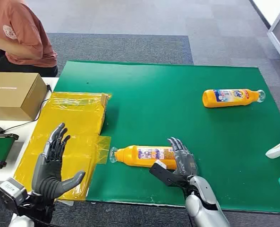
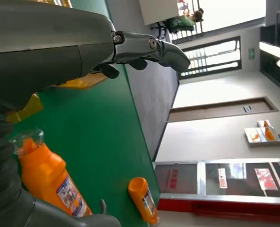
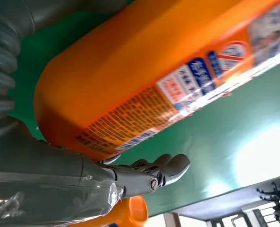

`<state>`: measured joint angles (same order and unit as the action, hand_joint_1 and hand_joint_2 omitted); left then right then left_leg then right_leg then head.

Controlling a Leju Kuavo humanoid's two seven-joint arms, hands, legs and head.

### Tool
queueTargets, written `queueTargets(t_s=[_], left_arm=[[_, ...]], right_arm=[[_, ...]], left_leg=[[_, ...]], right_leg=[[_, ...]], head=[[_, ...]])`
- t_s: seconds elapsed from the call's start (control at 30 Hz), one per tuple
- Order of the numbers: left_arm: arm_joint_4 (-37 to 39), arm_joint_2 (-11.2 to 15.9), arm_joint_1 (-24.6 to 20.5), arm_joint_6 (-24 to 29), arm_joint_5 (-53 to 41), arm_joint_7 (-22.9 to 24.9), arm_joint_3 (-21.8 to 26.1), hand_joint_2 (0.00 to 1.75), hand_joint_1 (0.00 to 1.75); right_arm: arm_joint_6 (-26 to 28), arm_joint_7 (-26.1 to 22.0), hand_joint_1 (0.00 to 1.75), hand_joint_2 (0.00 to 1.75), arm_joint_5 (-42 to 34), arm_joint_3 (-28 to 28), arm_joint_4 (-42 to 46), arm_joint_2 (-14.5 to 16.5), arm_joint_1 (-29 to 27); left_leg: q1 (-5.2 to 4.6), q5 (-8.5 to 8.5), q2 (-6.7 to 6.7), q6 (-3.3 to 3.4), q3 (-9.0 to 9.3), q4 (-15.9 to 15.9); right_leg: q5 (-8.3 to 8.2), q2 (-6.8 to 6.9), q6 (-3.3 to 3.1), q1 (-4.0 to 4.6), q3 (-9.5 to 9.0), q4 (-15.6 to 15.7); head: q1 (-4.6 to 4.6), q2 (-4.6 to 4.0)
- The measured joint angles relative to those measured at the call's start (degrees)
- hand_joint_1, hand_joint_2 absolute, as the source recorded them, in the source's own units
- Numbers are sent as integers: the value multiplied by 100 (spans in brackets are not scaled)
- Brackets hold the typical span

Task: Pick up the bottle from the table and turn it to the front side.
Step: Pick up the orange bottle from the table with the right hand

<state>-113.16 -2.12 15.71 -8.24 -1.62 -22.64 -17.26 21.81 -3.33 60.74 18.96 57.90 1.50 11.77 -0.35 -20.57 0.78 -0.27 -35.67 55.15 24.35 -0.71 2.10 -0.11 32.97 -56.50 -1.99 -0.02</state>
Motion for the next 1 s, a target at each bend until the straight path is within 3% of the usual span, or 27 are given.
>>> queueTargets(t_s=[0.33,0.37,0.47,0.5,1.0], left_arm=[[-167,228,-66,-92,123,-164,-326,175,0],[-177,245,-66,-99,137,-172,-351,175,0],[-193,283,-66,-105,172,-180,-402,175,0],[-196,291,-66,-105,179,-182,-409,175,0],[-231,346,-65,-87,221,-197,-416,175,0]], right_arm=[[-163,-432,0,175,-77,-72,-672,11,391],[-191,-479,21,175,-105,-72,-690,13,402],[-245,-579,152,175,-179,-71,-710,14,415],[-256,-606,175,175,-211,-71,-710,15,413],[-437,-697,175,175,-948,-118,-190,30,278]], left_leg=[[0,0,0,1,0,1],[0,0,0,1,0,1],[0,0,0,1,0,1],[0,0,0,1,0,1],[-1,0,0,1,-2,1]], right_leg=[[-1,0,0,0,0,0],[0,0,0,0,1,0],[0,0,0,0,0,0],[0,0,0,0,0,0],[0,0,0,0,1,0]], head=[[-1,1],[-1,1],[1,2],[1,1],[0,1]])
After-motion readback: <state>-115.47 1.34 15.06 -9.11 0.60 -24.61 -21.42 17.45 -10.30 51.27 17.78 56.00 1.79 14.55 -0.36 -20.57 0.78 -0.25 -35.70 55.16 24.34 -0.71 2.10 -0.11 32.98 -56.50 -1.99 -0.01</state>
